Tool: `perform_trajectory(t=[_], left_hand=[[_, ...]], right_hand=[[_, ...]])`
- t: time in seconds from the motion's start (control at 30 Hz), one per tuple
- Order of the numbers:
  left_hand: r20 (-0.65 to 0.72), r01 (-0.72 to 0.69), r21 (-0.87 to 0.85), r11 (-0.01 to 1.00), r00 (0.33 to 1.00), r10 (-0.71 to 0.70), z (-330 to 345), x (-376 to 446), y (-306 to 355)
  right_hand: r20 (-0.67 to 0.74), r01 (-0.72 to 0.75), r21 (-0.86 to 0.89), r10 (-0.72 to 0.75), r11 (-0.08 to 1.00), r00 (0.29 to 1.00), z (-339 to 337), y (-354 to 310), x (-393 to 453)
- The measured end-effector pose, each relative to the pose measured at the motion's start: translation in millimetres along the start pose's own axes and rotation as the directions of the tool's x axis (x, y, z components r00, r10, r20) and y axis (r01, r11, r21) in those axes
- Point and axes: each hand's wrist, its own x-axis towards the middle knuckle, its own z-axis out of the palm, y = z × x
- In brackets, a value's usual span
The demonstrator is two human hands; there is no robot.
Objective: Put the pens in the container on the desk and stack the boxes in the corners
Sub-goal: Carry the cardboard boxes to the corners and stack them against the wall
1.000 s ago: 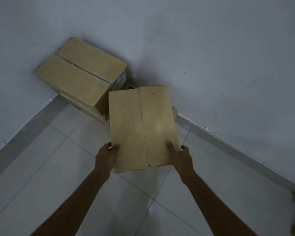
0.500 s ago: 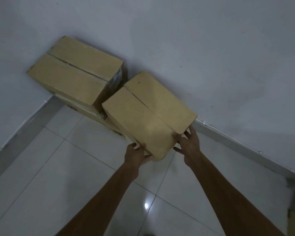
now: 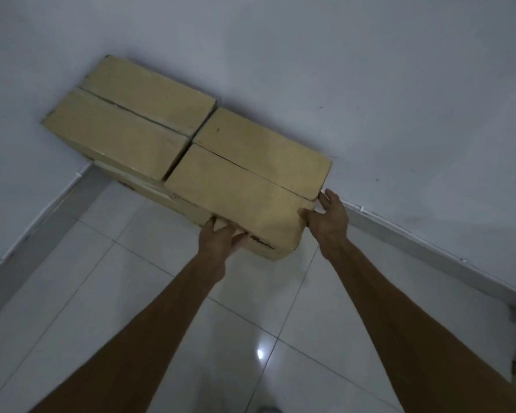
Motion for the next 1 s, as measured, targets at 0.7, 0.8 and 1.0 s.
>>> perform_trajectory(t=[0.7,0.8,1.0], left_hand=[[0.061,0.069,0.114,0.991,0.995,-0.076,-12.1,-38.3,32.7],[0.063,-0.012,0.304,0.953,0.998,-0.007,-0.7,-63.1,36.4],[0.275,-0.307,0.717,0.626,0.95,0.15,25.0,-116.4,18.1]], right_hand=[[0.037,0.075,-0.284,-0.067,0.956,0.997,-23.3,-2.1,-38.2],[0.104,0.073,-0.343,-0.04,0.937,0.994,-39.8,-13.0,-66.6],[0.16,0.133,-0.415,-0.071,0.9,0.985,-91.4,-12.9,-140.6]])
